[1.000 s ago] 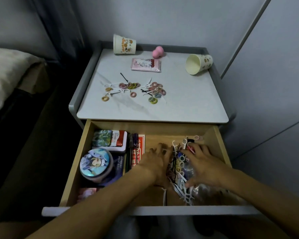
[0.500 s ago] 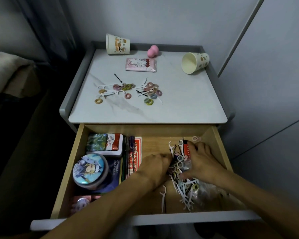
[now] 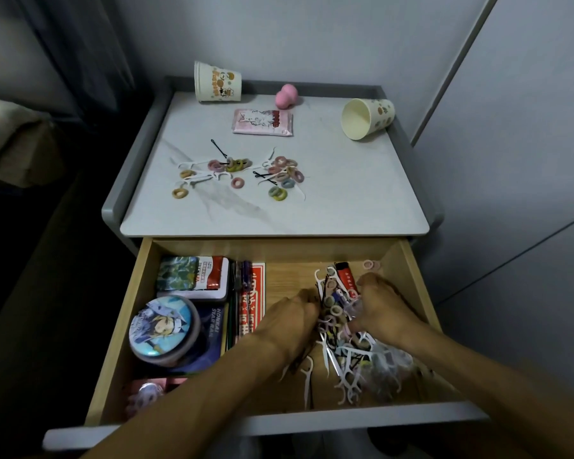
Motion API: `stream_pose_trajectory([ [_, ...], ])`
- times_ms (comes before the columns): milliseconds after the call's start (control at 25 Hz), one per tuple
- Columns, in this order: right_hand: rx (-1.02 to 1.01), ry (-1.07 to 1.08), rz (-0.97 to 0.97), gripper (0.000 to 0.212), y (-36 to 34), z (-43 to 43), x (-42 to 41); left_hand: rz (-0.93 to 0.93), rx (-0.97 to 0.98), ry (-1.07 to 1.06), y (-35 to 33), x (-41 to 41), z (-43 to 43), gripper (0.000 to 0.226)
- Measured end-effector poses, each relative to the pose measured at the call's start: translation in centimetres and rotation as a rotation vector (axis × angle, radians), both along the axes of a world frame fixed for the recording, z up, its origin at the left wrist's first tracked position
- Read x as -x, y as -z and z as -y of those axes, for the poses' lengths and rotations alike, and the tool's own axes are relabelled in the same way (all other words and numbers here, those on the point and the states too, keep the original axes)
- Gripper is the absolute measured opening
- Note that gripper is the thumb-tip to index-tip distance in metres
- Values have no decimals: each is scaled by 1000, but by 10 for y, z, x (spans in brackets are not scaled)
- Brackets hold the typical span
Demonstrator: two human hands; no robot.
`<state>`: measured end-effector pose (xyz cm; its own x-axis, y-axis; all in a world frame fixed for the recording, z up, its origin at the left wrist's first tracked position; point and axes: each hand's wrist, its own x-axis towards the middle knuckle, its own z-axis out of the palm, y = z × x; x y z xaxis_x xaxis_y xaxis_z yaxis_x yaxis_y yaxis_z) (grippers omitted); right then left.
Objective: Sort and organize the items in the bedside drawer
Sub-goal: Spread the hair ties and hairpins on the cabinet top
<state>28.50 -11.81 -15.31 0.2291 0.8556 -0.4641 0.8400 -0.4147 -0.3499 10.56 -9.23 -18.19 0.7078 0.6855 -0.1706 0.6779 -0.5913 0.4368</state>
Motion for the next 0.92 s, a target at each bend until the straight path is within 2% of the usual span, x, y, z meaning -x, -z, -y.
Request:
stream_pose_trajectory([
  [120, 42, 8, 5, 43, -2, -1, 0, 3, 1, -15, -7, -4, 2, 23],
  [360, 5, -1, 5, 23, -3, 3, -4, 15, -5, -55, -15, -10, -1, 16],
  [560, 19, -9, -7, 16, -8, 3, -5, 72, 92, -117, -12, -6, -5, 15],
  [760, -56, 2, -95, 29, -24, 15, -5, 99, 147, -169, -26, 0, -5, 6],
  [920, -157, -29, -148, 20, -51, 20, -6, 186, 172, -246, -57, 6, -2, 22],
])
